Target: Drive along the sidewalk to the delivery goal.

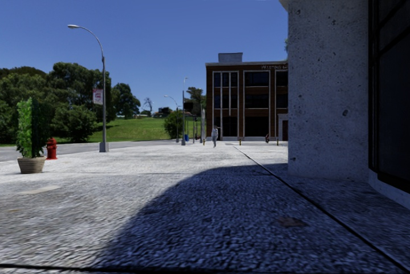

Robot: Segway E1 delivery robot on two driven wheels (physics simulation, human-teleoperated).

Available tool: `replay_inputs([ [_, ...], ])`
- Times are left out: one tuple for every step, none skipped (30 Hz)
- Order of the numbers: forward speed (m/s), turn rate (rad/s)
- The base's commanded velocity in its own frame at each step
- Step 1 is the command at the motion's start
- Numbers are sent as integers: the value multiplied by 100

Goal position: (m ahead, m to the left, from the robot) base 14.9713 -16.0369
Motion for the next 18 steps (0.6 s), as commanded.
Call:
replay_inputs([
  [200, -39],
  [200, -36],
  [200, -31],
  [200, -31],
  [200, -28],
  [200, -28],
  [200, -28],
  [200, -28],
  [200, -28],
  [200, 0],
  [200, 0],
  [200, 0],
  [200, 0],
  [200, 0],
  [200, 0],
  [200, 0],
  [200, 0],
  [200, 0],
])
